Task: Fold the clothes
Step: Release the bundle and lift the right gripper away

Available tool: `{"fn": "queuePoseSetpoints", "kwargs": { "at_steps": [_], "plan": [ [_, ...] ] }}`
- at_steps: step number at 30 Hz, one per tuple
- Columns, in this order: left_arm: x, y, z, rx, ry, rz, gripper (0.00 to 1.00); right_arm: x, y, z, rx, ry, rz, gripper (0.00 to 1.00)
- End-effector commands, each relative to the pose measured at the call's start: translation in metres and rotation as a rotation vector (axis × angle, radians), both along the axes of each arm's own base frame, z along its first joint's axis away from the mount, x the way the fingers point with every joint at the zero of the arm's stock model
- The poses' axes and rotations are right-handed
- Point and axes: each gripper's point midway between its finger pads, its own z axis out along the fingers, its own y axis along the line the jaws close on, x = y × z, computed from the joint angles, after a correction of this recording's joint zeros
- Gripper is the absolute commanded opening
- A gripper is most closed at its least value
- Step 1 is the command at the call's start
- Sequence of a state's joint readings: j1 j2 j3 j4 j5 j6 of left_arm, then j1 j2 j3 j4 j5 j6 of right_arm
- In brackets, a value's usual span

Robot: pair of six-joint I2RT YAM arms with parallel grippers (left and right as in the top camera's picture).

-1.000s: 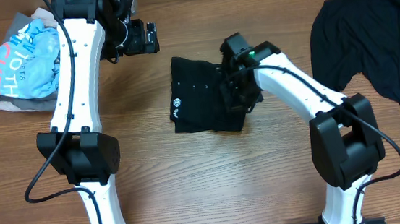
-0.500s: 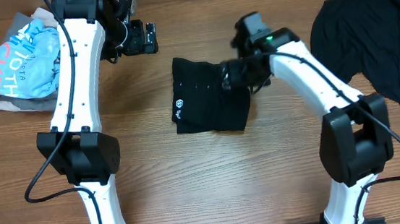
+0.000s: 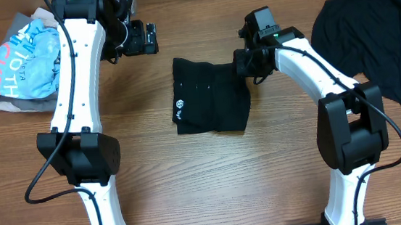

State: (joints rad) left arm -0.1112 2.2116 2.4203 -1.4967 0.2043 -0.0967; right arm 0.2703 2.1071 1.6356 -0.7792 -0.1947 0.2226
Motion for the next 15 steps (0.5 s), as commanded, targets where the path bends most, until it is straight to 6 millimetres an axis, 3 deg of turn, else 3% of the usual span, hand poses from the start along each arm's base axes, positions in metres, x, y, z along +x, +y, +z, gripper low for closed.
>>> {"fn": "queuePoseSetpoints", "kwargs": {
  "at_steps": [1,7,10,15],
  "plan": [
    [-0.003,0.001,0.009,0.009,-0.024,-0.021,1.0,0.013,0.006,0.012,0.012,-0.066,0.019,0.06],
    [-0.004,0.001,0.009,0.01,-0.021,-0.021,1.0,0.039,0.01,0.027,0.044,-0.184,0.012,0.04],
    [-0.004,0.001,0.009,0.01,-0.02,-0.021,1.0,0.049,0.002,0.031,0.056,-0.21,-0.03,0.04],
    [-0.005,0.005,0.007,0.034,-0.013,-0.014,1.0,0.04,-0.024,0.02,0.024,-0.124,-0.125,0.04]
  ]
}}
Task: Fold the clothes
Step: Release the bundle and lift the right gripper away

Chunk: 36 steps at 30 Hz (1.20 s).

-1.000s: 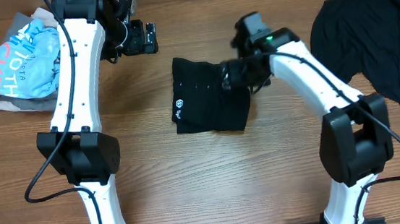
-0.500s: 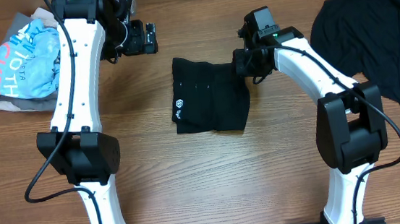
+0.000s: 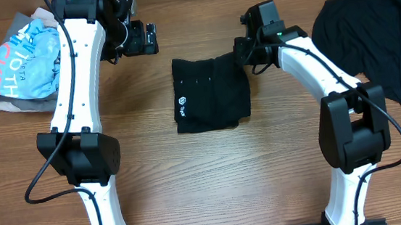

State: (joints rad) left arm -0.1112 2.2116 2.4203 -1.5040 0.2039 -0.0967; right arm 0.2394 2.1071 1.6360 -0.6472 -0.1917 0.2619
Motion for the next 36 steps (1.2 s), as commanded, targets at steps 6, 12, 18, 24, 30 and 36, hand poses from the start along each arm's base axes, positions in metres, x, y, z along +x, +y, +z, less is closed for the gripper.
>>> {"fn": "queuePoseSetpoints", "kwargs": {
  "at_steps": [6,12,18,24,30,36],
  "plan": [
    [-0.003,0.009,0.007,0.058,-0.021,-0.007,1.0,-0.011,-0.02,-0.003,-0.038,0.077,-0.059,0.75],
    [-0.004,0.006,0.007,0.053,-0.019,-0.022,1.0,-0.019,-0.045,0.061,-0.019,0.037,-0.114,1.0],
    [-0.017,-0.037,0.001,0.053,-0.002,-0.117,1.0,-0.047,-0.101,0.097,-0.018,0.084,-0.24,1.0],
    [-0.052,-0.082,-0.056,0.084,0.146,-0.229,1.0,-0.062,-0.137,0.087,-0.03,0.171,-0.316,1.0],
    [-0.072,-0.108,-0.124,0.031,0.226,-0.272,1.0,-0.06,-0.138,0.088,-0.03,0.163,-0.318,1.0],
    [-0.06,-0.09,-0.156,0.138,0.172,-0.247,1.0,-0.06,-0.138,0.088,-0.03,0.163,-0.318,1.0]
  ]
}}
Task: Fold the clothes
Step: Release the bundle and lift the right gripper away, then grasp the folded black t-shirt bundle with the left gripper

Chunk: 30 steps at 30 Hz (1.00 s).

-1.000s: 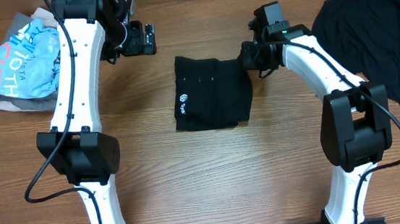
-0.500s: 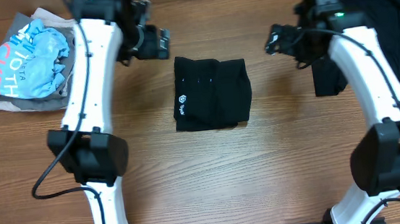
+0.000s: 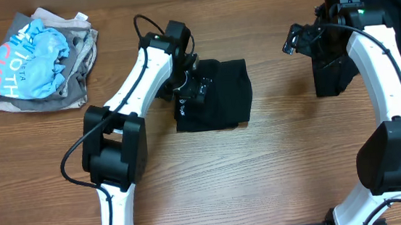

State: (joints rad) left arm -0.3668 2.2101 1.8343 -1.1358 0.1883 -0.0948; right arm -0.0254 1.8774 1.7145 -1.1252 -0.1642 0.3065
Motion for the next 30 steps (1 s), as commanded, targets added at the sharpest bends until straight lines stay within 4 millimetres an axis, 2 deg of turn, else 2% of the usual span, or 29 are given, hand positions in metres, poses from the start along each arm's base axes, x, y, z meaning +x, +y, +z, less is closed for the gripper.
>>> {"fn": "queuePoseSetpoints", "kwargs": {
  "at_steps": [1,8,12,16,17,18,23,25,27,30],
  "plan": [
    [0.007,0.02,-0.009,0.114,-0.067,0.003,1.0,0.002,0.0,0.004,-0.006,-0.013,-0.002,1.0],
    [0.014,0.053,-0.034,0.285,-0.14,0.027,1.0,0.001,0.0,0.004,-0.006,-0.01,-0.001,1.0],
    [0.013,0.08,-0.043,0.4,-0.154,0.067,1.0,0.001,0.001,0.004,-0.005,-0.01,0.0,1.0],
    [0.016,0.129,-0.043,0.51,-0.148,0.154,1.0,0.001,0.0,0.003,-0.006,-0.009,0.0,1.0],
    [0.017,0.14,-0.043,0.512,-0.139,0.178,1.0,0.001,0.0,0.003,-0.006,-0.009,0.0,1.0],
    [0.017,0.161,-0.043,0.519,-0.117,0.224,1.0,0.001,0.0,0.003,-0.006,-0.01,0.0,1.0],
    [0.023,0.224,-0.042,0.52,-0.101,0.348,1.0,0.001,0.0,0.003,-0.006,-0.01,0.0,1.0],
    [0.026,0.23,-0.038,0.518,-0.107,0.356,1.0,0.001,0.0,0.004,-0.006,-0.011,0.0,1.0],
    [0.034,0.226,-0.027,0.49,-0.121,0.357,1.0,0.002,0.0,0.004,-0.006,-0.011,0.0,1.0],
    [0.051,0.205,0.012,0.434,-0.155,0.332,1.0,0.001,0.0,0.004,-0.006,-0.01,0.0,1.0]
  ]
}}
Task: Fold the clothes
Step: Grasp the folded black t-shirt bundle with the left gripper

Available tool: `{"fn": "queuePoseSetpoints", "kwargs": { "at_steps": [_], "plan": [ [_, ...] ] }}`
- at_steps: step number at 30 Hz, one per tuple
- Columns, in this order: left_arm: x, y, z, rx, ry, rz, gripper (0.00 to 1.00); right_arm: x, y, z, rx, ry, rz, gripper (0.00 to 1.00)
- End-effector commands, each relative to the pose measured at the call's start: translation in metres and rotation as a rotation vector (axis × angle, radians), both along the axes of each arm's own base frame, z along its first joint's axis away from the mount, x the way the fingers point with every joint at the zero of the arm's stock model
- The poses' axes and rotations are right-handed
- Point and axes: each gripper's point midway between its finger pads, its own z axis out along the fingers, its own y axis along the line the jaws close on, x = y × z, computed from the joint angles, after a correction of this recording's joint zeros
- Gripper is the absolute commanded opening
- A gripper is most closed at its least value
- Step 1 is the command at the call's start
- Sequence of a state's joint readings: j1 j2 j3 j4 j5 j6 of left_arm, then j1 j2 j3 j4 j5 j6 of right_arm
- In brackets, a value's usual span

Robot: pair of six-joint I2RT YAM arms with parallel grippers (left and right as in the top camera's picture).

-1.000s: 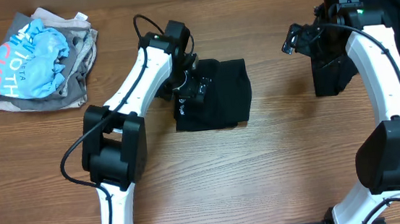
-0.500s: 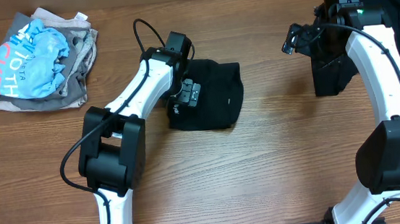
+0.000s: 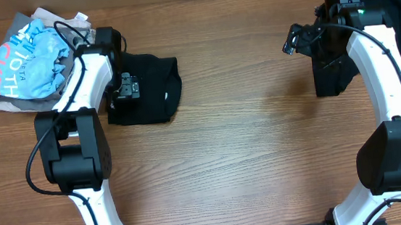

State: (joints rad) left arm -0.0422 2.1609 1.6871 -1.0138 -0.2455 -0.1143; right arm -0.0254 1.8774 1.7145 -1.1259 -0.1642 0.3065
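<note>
A folded black garment [image 3: 151, 88] lies at the left of the table, close beside a pile of folded clothes [image 3: 32, 61]. My left gripper [image 3: 125, 88] sits on the garment's left part and appears shut on the cloth. An unfolded black garment shows at the far right behind my right arm. My right gripper [image 3: 298, 42] is held up near it, over a dark fold of cloth [image 3: 334, 75]. Whether its jaws stand open or shut does not show.
The pile at the far left has a light-blue printed shirt on top of grey pieces. Bare wood table [image 3: 248, 159] stretches between the two arms. The arm bases stand at the front edge.
My left gripper has moved to the left, and the folded black garment has gone with it, from the table's middle to beside the pile. The right arm has not moved.
At first my right gripper was at the folded garment's right edge in the middle, with the left arm raised at the back. Then the right arm was over at the black garment on the right, and the left gripper was on the folded piece. That piece now lies by the pile.
</note>
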Motion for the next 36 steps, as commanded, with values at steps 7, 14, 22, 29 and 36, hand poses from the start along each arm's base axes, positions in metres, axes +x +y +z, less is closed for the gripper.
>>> {"fn": "queuePoseSetpoints", "kwargs": {
  "at_steps": [7,14,22,29,36],
  "plan": [
    [0.03,-0.096,0.113,-0.133,-0.124,-0.129,1.0,0.002,0.0,0.004,-0.006,-0.015,0.0,1.0],
    [0.022,-0.186,0.095,-0.128,-0.157,-0.241,1.0,0.004,0.0,0.005,-0.006,-0.024,0.001,1.0],
    [0.014,-0.2,0.038,0.019,-0.084,-0.228,1.0,0.004,0.0,0.005,-0.007,-0.023,0.001,1.0],
    [0.009,-0.175,0.005,0.156,-0.015,-0.181,1.0,0.004,0.0,0.005,-0.014,-0.028,0.021,1.0],
    [0.011,-0.151,-0.016,0.308,0.02,-0.189,1.0,0.004,0.0,0.005,-0.014,-0.028,0.021,1.0]
  ]
}}
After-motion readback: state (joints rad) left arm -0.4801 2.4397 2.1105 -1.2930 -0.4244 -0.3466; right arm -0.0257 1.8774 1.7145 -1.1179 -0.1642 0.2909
